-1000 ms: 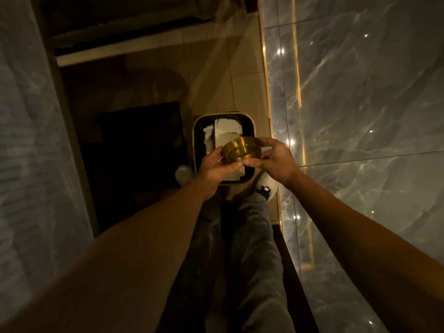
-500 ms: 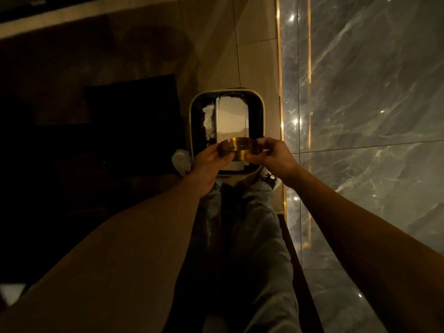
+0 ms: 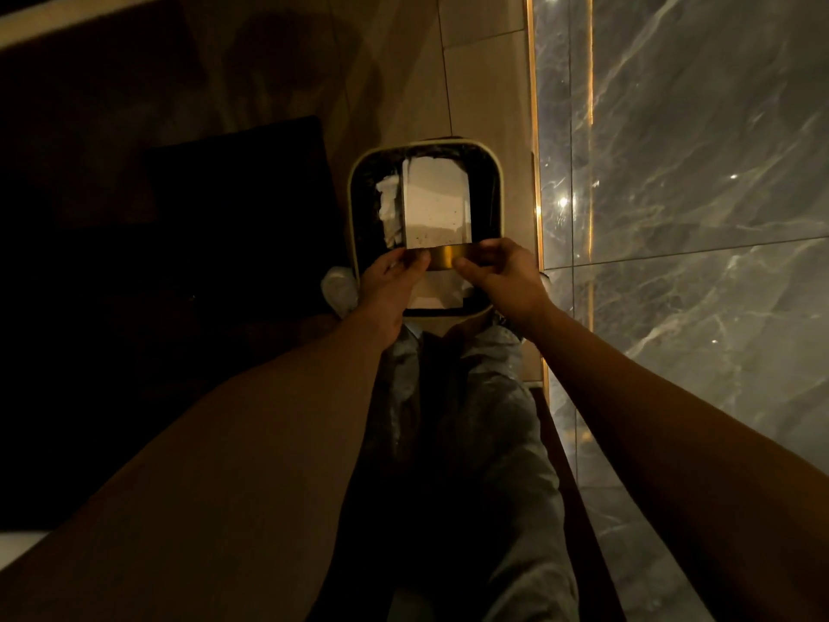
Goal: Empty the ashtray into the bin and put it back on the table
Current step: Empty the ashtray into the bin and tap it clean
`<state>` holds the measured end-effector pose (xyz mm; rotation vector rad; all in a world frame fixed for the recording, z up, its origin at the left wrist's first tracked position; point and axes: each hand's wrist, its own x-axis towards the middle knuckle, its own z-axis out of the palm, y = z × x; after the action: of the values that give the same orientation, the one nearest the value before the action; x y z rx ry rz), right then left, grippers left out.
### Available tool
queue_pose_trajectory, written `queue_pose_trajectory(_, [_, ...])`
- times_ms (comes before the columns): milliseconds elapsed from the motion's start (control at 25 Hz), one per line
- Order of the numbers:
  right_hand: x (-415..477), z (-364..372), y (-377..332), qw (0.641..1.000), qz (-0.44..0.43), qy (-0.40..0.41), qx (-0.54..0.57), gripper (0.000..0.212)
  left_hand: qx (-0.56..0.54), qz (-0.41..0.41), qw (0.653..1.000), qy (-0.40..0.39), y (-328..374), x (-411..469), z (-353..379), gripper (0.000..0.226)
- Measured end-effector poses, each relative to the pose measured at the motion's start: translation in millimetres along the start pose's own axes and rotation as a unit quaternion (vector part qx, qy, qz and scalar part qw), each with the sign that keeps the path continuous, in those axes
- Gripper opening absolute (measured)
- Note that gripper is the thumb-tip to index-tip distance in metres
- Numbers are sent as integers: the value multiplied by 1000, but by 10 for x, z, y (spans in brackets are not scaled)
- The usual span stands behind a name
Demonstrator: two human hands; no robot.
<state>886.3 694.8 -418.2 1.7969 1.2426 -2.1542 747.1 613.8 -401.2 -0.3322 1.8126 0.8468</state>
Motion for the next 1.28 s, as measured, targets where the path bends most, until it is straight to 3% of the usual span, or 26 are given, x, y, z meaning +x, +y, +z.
queue_pose_trajectory(160, [46, 67, 21, 999, -31, 16, -3, 39, 20, -7, 999, 33, 2, 60, 48, 40])
queue_pose_trajectory(600, [113, 152, 83, 998, -40, 19, -51, 41, 40, -19, 996, 81, -2, 174, 101, 36])
queue_pose_trajectory(920, [147, 135, 57, 994, -67, 34, -82, 36, 113, 19, 979, 171, -8, 166, 122, 36])
queue_pose_trajectory(1120, [173, 141, 72, 992, -70, 32, -101, 37, 173, 76, 972, 140, -13, 135, 117, 31])
queue_pose_trajectory(1280, [181, 170, 42, 992, -72, 23, -97, 36, 215, 127, 964, 94, -41, 50, 132, 54])
